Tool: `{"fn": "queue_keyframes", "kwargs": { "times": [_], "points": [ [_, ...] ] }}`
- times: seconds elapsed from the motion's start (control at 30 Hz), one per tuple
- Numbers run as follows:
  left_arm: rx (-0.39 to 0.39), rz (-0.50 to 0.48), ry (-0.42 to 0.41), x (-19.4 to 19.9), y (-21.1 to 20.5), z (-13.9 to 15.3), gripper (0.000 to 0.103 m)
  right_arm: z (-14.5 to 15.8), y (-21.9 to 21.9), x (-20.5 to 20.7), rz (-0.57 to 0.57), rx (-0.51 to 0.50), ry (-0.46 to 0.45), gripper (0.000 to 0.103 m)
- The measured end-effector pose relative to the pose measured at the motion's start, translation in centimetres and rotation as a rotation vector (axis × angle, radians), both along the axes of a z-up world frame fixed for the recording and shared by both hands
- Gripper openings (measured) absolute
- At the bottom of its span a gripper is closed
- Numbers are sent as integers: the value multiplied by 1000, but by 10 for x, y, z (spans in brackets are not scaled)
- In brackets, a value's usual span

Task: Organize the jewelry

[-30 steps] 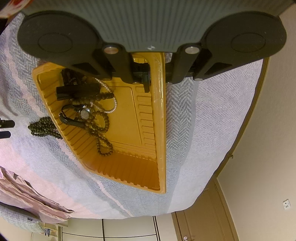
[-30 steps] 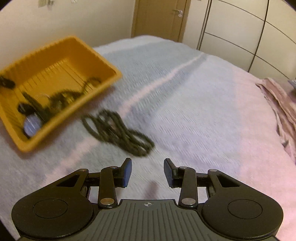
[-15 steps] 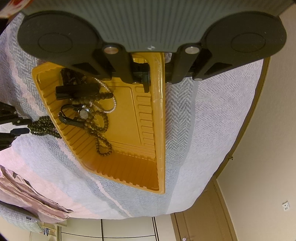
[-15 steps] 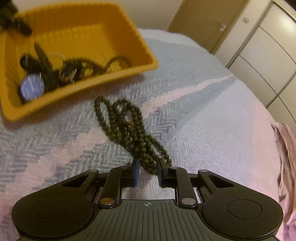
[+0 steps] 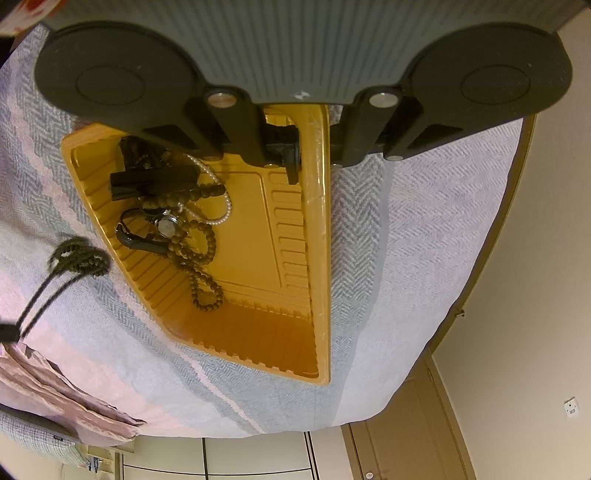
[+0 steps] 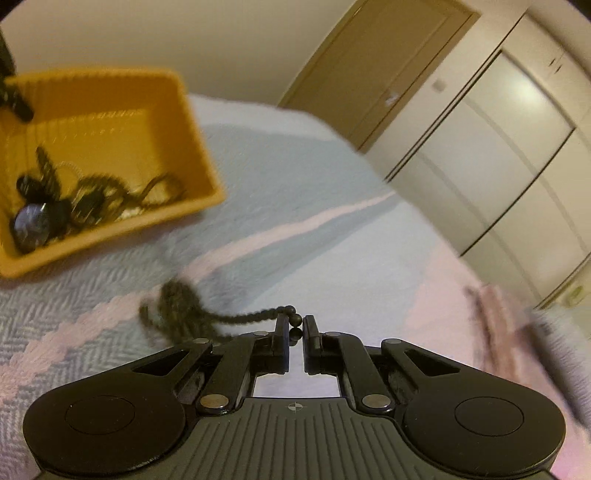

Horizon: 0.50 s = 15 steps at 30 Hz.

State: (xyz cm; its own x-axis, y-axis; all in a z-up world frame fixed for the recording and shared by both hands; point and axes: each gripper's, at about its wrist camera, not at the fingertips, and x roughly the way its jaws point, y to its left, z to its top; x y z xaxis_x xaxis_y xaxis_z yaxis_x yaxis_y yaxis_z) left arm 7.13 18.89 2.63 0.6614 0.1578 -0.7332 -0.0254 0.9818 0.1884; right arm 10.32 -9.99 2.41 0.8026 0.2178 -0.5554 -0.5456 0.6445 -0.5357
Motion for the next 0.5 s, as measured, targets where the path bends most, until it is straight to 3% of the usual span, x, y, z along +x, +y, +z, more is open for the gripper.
{"fn": "queue_keyframes", "kwargs": {
  "times": [0.33,0.5],
  "points": [
    [11,0,1,0,-2,2,4,74,-26,-11,-51,-40,-186,7],
    [14,-3,1,1,-3,2,4,104,-37,-10,-64,-41,-229,7]
  ]
}}
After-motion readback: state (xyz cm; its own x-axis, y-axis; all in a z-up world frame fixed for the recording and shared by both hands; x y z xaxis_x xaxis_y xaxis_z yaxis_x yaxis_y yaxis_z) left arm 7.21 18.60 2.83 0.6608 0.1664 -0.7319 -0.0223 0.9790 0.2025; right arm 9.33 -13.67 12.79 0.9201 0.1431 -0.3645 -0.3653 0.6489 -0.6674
